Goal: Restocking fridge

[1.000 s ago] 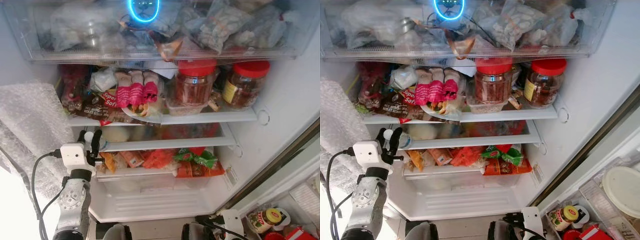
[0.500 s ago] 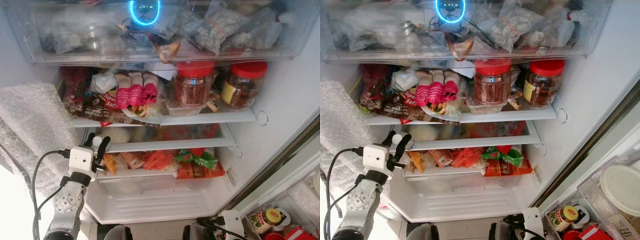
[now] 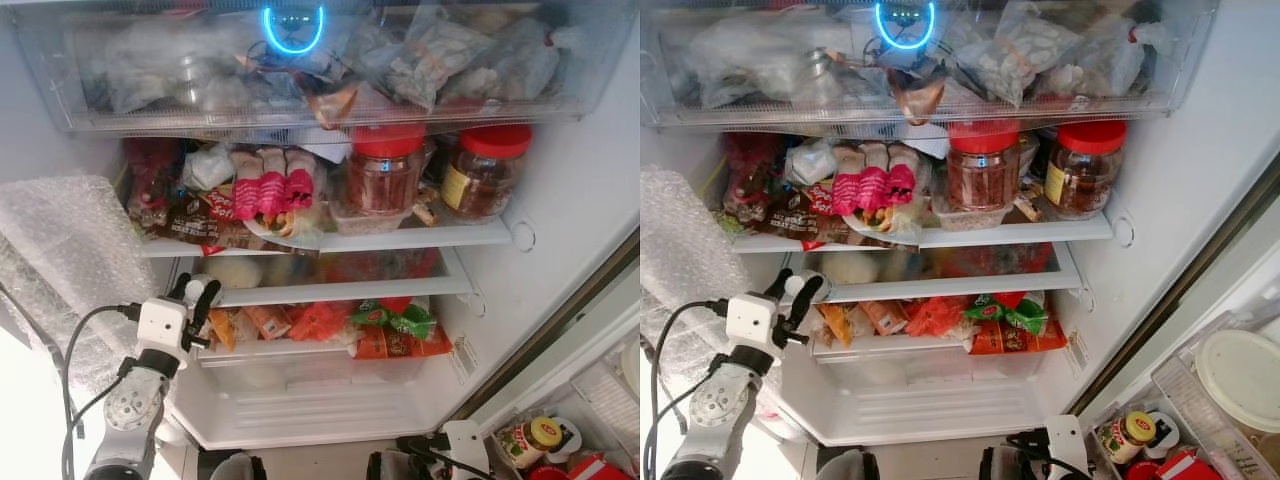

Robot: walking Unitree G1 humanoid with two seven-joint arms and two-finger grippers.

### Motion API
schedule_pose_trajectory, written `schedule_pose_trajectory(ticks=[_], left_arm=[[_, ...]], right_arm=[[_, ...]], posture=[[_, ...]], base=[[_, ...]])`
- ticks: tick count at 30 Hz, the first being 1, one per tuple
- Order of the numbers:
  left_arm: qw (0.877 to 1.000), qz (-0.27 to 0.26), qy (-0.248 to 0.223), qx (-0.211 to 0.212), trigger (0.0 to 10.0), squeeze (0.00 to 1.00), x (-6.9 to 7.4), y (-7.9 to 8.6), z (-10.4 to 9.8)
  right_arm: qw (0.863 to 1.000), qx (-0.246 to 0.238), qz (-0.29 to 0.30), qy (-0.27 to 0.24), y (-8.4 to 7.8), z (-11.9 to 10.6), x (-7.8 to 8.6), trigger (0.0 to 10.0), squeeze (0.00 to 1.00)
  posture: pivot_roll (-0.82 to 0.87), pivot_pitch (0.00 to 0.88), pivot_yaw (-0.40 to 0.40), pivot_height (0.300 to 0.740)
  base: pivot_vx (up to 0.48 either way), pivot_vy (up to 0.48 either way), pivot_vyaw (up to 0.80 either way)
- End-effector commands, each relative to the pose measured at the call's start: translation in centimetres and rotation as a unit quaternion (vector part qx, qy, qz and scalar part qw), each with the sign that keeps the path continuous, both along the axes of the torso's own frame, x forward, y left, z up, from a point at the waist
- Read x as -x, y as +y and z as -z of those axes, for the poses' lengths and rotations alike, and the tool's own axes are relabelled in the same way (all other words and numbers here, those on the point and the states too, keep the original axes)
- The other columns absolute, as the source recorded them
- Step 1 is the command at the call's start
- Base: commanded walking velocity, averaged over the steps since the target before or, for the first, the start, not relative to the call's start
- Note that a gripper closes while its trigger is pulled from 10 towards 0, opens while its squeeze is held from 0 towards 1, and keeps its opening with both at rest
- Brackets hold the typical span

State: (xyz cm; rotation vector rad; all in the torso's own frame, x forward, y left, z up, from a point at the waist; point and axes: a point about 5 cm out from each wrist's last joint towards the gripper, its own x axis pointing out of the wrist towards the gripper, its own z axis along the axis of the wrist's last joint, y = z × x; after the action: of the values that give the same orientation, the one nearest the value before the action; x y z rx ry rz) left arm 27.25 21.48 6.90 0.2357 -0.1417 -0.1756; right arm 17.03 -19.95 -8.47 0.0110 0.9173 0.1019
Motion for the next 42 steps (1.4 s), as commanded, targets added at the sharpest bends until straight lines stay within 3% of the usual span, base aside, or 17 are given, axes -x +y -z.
schedule_pose_trajectory(ticks=[1, 5, 10, 22, 26, 28, 32, 42], left_arm=[[0.993, -0.005, 0.121, 0.006, 10.0, 0.0, 1.9, 0.3, 3.9], [0.993, 0.0, 0.116, 0.018, 10.0, 0.0, 2.0, 0.4, 3.2], [0.988, 0.043, 0.149, 0.001, 10.0, 0.0, 2.5, -0.1, 3.4], [0.978, 0.063, 0.196, -0.019, 10.0, 0.0, 3.0, -0.2, 3.5], [0.988, 0.047, 0.145, -0.019, 10.0, 0.0, 2.4, -0.3, 2.0], [0.996, 0.042, 0.077, -0.003, 10.0, 0.0, 1.5, -0.8, -0.3], [0.999, 0.036, 0.012, -0.003, 10.0, 0.0, 0.6, -1.3, -2.6], [0.996, 0.065, -0.055, -0.003, 10.0, 0.0, -0.4, -3.1, -4.8]], right_arm=[[1.0, 0.006, 0.0, 0.026, -0.2, 0.5, 1.1, 10.0, 0.0], [1.0, 0.006, 0.0, 0.026, -0.2, 0.5, 1.1, 10.0, 0.0], [1.0, 0.005, 0.001, 0.026, -0.2, 0.5, 1.1, 10.0, 0.0], [1.0, 0.005, 0.002, 0.028, -0.1, 0.6, 1.2, 10.0, 0.0], [1.0, 0.006, 0.002, 0.028, -0.1, 0.6, 1.2, 10.0, 0.0], [1.0, 0.006, 0.001, 0.028, -0.1, 0.6, 1.2, 10.0, 0.0], [1.0, 0.006, 0.001, 0.026, -0.1, 0.6, 1.2, 10.0, 0.0], [1.0, 0.005, 0.005, 0.024, -0.1, 0.6, 1.1, 10.0, 0.0]], posture=[[-0.1, 0.076, -0.025, 0.648], [-0.1, 0.075, -0.02, 0.648], [-0.1, 0.076, -0.014, 0.648], [-0.09, 0.072, -0.009, 0.648], [-0.09, 0.07, -0.01, 0.648], [-0.09, 0.07, -0.011, 0.648], [-0.09, 0.071, -0.013, 0.648], [-0.1, 0.078, -0.015, 0.648]], base=[[0.0, 0.0, 0.0], [0.0, 0.0, 0.0], [0.0, 0.0, 0.0], [0.0, 0.0, 0.0], [0.0, 0.0, 0.0], [0.0, 0.0, 0.0], [0.0, 0.0, 0.0], [0.0, 0.0, 0.0]])
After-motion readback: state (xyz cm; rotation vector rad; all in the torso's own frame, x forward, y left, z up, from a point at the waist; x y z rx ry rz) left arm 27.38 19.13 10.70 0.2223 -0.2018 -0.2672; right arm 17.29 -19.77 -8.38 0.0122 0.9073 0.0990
